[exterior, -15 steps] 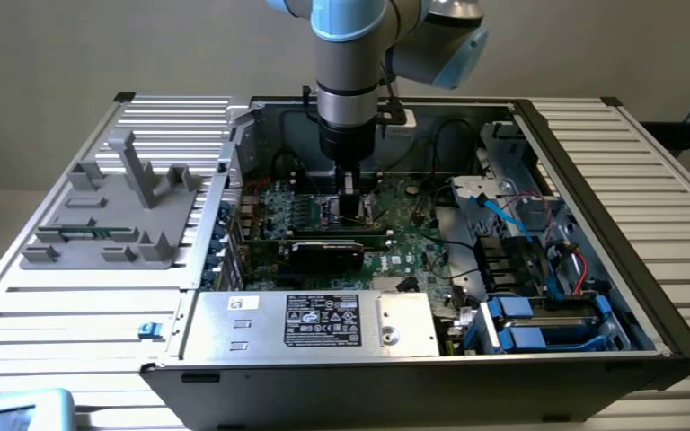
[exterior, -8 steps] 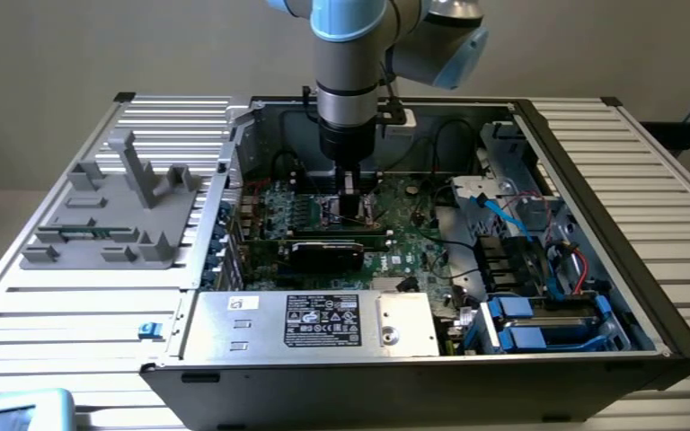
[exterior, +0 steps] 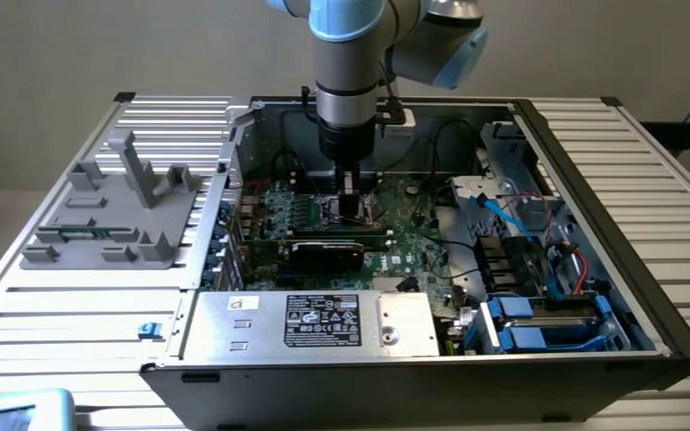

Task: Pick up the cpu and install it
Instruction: 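Place the cpu into insertion slot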

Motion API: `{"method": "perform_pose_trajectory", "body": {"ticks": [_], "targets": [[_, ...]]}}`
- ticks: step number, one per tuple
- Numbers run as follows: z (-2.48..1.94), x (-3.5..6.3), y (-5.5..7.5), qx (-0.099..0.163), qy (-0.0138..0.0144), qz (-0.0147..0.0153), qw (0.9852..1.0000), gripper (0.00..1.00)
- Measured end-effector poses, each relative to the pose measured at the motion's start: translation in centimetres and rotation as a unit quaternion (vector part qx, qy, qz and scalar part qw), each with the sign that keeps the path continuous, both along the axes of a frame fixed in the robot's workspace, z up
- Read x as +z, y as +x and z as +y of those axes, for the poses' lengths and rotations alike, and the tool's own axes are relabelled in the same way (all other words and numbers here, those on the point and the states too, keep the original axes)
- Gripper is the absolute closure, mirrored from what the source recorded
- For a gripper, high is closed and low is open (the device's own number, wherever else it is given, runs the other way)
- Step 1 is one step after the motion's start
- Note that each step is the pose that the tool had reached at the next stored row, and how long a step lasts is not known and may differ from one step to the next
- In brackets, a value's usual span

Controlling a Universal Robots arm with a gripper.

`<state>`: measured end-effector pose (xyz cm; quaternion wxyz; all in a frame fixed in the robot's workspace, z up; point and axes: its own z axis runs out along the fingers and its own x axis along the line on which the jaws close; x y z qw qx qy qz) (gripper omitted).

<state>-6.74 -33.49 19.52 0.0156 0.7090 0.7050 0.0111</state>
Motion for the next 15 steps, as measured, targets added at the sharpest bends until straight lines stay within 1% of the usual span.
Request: {"method": "perform_pose_trajectory", "body": {"ticks": [15], "targets": [[0.0,-0.05,-0.05,0.0,0.0001,-0.0002,1.0,0.44]]}}
